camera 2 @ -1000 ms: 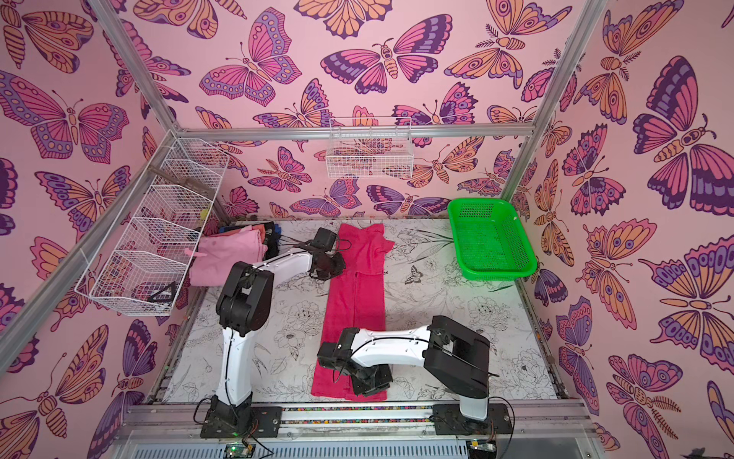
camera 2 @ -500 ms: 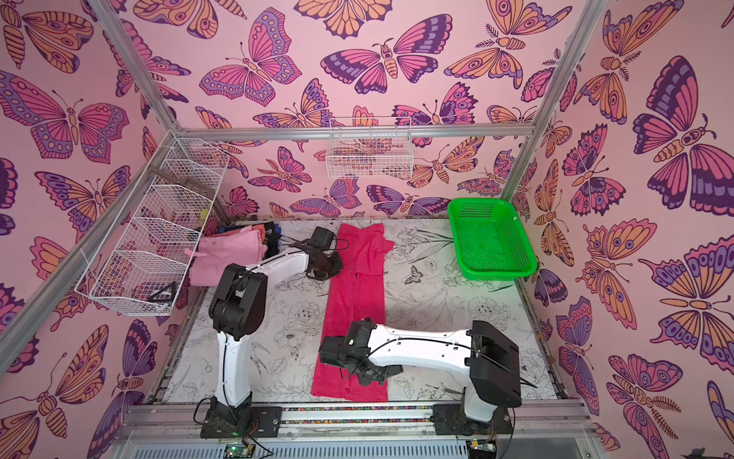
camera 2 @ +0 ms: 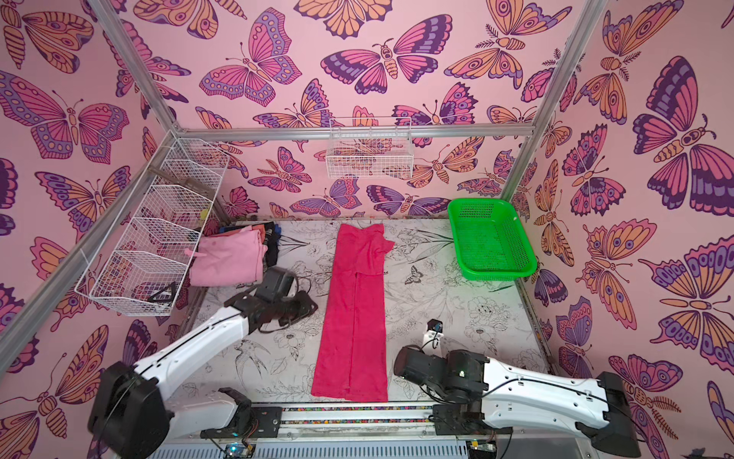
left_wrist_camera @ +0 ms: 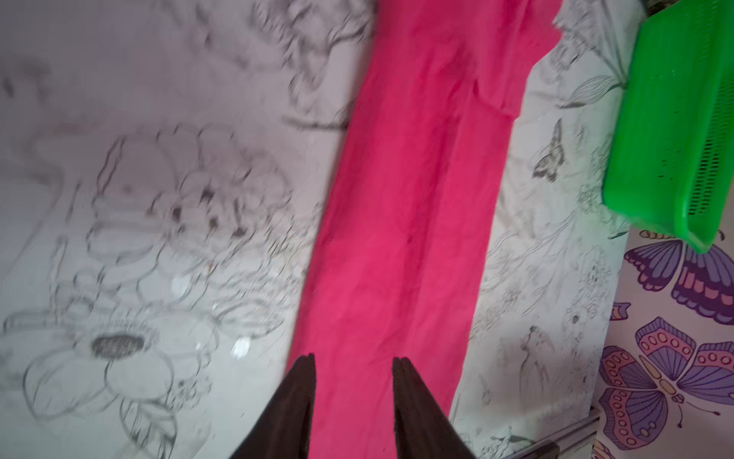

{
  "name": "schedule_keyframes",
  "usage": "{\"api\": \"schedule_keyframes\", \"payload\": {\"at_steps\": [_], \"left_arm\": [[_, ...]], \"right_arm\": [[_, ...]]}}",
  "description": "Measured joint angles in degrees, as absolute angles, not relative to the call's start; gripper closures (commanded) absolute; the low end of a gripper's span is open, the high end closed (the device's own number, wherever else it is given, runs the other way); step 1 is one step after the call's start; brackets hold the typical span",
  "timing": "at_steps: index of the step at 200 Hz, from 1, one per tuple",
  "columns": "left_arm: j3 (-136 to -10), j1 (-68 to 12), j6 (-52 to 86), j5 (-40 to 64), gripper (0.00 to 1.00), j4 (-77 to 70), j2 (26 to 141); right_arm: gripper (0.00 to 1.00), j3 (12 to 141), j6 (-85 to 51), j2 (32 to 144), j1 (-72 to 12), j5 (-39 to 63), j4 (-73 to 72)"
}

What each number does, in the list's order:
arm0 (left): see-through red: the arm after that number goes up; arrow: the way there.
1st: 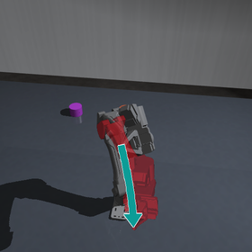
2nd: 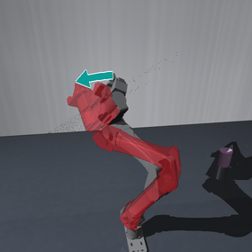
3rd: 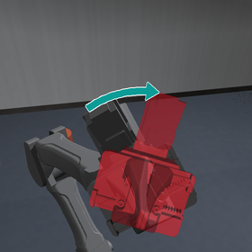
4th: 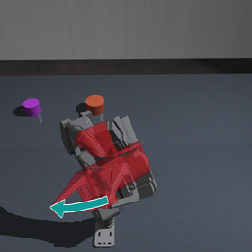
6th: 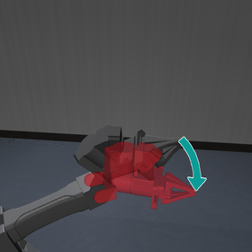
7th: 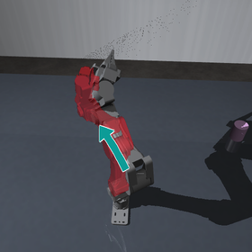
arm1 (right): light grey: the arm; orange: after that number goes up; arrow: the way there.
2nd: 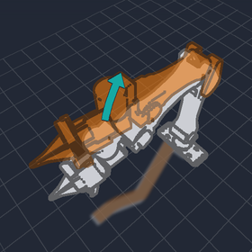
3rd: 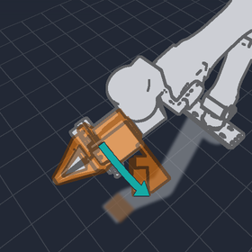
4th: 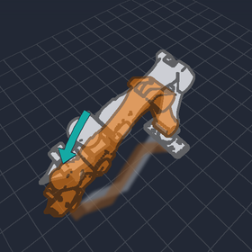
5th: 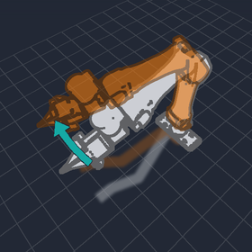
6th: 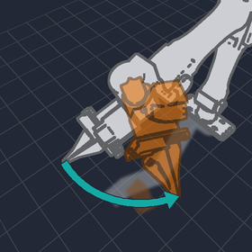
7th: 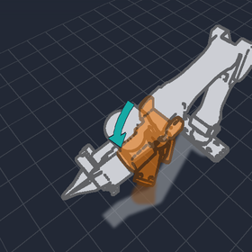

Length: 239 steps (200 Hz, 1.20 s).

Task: Fold and stack t-shirts
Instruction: Smooth out the T-shirt at the center of the board, then fold the T-shirt.

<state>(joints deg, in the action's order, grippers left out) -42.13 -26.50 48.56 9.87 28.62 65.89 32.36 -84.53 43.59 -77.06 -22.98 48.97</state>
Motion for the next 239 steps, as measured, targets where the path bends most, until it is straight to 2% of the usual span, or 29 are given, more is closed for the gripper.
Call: {"api": "schedule_keyframes", "payload": {"at_steps": [30, 55, 91, 147, 239], "left_arm": [[-32.51, -27.22, 52.99, 10.90, 0.54, 31.20, 48.34], [-27.38, -27.77, 56.27, 11.81, 0.54, 30.94, 41.87], [-22.65, -28.32, 59.07, 12.49, 0.51, 31.57, 40.97], [-19.97, -28.42, 60.10, 14.35, 0.50, 27.31, 42.39], [-17.23, -28.42, 60.31, 17.26, 0.49, 20.88, 48.75]], "right_arm": [[0.17, 28.86, -88.71, 37.06, -77.67, -22.46, 42.70], [0.17, 28.12, -91.66, 37.93, -77.69, -22.15, 35.90], [0.17, 18.85, -97.23, 37.93, -77.73, -21.54, 22.85], [0.16, 12.69, -104.22, 32.82, -77.78, -21.21, 14.76], [0.18, 9.72, -113.62, 37.93, -77.78, -18.70, 13.91]]}}
